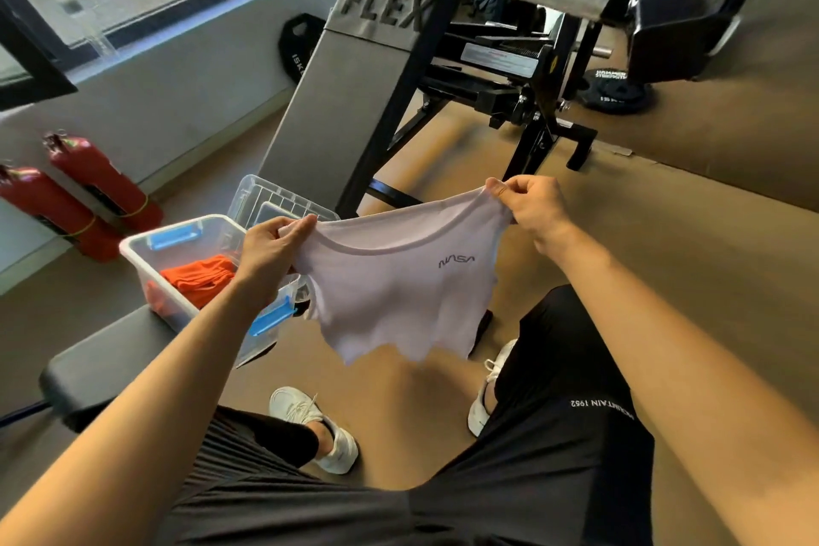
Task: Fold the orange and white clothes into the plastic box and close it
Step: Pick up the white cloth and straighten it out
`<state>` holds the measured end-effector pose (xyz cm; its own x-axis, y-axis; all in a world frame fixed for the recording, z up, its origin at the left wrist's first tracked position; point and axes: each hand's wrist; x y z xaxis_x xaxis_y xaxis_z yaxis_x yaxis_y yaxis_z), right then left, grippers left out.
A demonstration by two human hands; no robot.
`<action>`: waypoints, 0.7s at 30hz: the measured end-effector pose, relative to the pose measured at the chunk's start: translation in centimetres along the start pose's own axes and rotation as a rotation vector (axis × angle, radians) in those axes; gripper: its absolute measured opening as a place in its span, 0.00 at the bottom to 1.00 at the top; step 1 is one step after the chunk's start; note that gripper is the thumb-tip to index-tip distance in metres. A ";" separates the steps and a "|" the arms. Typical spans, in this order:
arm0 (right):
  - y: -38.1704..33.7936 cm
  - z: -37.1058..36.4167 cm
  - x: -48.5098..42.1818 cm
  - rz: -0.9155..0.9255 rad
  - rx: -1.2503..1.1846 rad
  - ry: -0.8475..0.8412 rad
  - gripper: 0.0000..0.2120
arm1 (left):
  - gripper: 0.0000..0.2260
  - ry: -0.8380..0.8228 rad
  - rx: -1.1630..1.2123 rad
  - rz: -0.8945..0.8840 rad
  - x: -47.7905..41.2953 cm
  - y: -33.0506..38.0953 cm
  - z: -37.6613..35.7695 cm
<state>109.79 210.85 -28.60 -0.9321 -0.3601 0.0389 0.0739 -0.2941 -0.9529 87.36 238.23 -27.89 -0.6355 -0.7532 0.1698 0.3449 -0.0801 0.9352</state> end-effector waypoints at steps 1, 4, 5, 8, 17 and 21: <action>0.0 -0.2 0.2 -0.040 -0.068 -0.023 0.18 | 0.11 0.015 0.007 -0.001 0.0 0.4 -0.1; -0.8 -0.9 1.0 -0.095 -0.201 -0.094 0.11 | 0.13 0.029 0.057 0.034 0.4 1.5 -0.7; -1.2 -1.3 1.4 -0.101 -0.234 -0.118 0.09 | 0.13 0.015 0.082 0.049 0.7 1.9 -1.0; -2.4 -2.6 2.9 -0.094 -0.288 -0.182 0.06 | 0.12 -0.045 0.142 0.073 2.0 2.7 -2.2; -3.6 -7.2 7.2 -0.052 -0.315 -0.298 0.08 | 0.14 -0.178 0.205 0.154 5.5 2.7 -5.3; -3.1 -8.3 8.5 0.006 -0.270 -0.339 0.12 | 0.13 -0.188 0.225 0.133 6.4 2.2 -6.1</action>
<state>98.74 216.02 -27.84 -0.7593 -0.6449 0.0872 -0.0591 -0.0652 -0.9961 88.28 229.25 -26.67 -0.7189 -0.6115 0.3304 0.2854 0.1738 0.9425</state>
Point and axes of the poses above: each hand's wrist, its own x-axis away from the middle knuckle, its own z-axis out of the back of the hand, y = z × x, and after that the axes turned 2 degrees about -x, right-handed
